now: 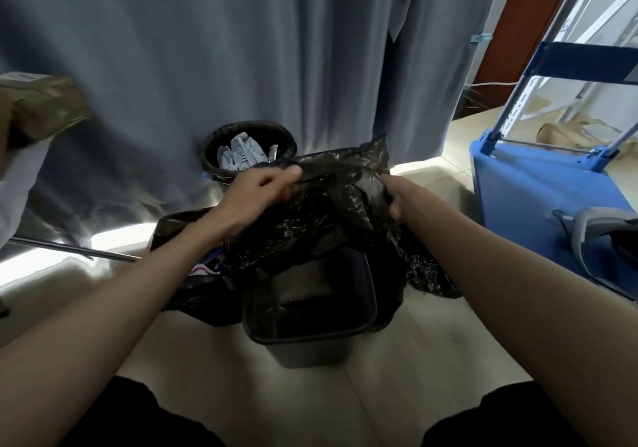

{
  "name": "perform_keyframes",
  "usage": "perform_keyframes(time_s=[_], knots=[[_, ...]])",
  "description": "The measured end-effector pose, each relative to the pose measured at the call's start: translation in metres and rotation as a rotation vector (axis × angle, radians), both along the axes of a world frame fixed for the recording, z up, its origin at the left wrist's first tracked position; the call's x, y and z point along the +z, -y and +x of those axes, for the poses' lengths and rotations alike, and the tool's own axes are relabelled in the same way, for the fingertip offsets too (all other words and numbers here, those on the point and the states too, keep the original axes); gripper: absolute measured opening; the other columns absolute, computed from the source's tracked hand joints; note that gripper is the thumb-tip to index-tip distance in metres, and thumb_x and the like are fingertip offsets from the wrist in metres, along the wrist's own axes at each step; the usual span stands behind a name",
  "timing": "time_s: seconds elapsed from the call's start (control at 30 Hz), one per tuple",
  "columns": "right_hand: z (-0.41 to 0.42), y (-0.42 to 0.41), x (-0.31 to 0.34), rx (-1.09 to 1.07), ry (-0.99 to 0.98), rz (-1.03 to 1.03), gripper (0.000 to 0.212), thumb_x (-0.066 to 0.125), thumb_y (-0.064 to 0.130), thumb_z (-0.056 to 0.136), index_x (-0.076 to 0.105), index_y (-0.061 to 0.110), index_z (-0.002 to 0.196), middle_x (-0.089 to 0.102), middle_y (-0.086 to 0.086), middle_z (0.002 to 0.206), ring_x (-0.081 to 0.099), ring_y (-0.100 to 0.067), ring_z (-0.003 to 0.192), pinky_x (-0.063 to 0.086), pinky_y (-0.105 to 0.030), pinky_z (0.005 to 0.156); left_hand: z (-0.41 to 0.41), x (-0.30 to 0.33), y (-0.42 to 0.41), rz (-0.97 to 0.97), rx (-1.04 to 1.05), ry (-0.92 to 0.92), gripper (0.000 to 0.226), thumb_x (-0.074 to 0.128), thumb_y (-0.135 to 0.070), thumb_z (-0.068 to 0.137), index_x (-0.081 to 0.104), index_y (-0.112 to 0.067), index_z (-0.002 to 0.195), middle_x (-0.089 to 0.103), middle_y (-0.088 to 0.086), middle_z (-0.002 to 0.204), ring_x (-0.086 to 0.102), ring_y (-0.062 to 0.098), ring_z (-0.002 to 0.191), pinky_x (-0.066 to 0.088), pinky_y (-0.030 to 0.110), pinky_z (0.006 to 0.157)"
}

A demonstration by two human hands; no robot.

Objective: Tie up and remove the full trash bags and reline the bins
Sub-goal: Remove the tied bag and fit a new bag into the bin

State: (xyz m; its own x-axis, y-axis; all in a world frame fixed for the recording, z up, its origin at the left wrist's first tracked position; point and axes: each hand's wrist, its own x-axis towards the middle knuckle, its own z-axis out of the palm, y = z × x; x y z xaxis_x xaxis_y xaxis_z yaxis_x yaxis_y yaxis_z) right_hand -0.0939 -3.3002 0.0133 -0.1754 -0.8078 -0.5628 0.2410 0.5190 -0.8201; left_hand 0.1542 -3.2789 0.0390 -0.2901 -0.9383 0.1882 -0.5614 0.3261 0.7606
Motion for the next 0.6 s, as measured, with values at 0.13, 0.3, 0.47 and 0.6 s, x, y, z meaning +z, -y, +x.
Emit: perform_keyframes(time_s=[0.13,0.3,0.47,0.6], knots=[[0.0,-0.002,-0.006,-0.031,0.034,0.01,0.034,0.038,0.008,0.104,0.056,0.007,0.075,0.063,-0.006,0.044,0.06,-0.017,0.034,0.045,-0.027,0.029,-0.02,0.004,-0.019,-0.121,-0.282,0.504,0.065,0.062,-0.089,0.049,0.056,-0.031,0.078,0.052,-0.015,0.086,0.054,0.003,0.078,0.045,0.026,0.069],[-0.001,-0.003,-0.012,0.028,0.109,0.005,0.024,0.044,0.008,0.096,0.059,0.008,0.078,0.065,-0.007,0.058,0.064,-0.019,0.043,0.053,-0.027,0.04,-0.018,-0.009,-0.003,-0.192,-0.309,0.553,0.024,0.072,-0.027,0.07,0.048,-0.029,0.073,0.054,-0.013,0.078,0.055,0.01,0.072,0.049,0.035,0.067],[-0.005,-0.007,-0.006,0.135,-0.019,-0.11,0.023,0.057,0.039,0.086,0.064,0.017,0.084,0.066,-0.006,0.075,0.063,-0.017,0.056,0.052,-0.025,0.054,-0.002,0.009,0.02,-0.005,-0.151,0.186,0.029,0.062,-0.004,0.084,0.053,-0.03,0.076,0.058,-0.005,0.071,0.052,0.007,0.066,0.043,0.026,0.068],[-0.005,-0.012,-0.005,0.357,-0.044,-0.228,0.023,0.058,0.049,0.085,0.062,0.026,0.086,0.059,0.002,0.08,0.059,-0.013,0.062,0.05,-0.028,0.064,-0.002,0.029,0.024,0.063,-0.046,-0.05,0.022,0.053,-0.005,0.094,0.053,-0.023,0.083,0.05,0.003,0.067,0.042,0.004,0.053,0.035,0.019,0.054]])
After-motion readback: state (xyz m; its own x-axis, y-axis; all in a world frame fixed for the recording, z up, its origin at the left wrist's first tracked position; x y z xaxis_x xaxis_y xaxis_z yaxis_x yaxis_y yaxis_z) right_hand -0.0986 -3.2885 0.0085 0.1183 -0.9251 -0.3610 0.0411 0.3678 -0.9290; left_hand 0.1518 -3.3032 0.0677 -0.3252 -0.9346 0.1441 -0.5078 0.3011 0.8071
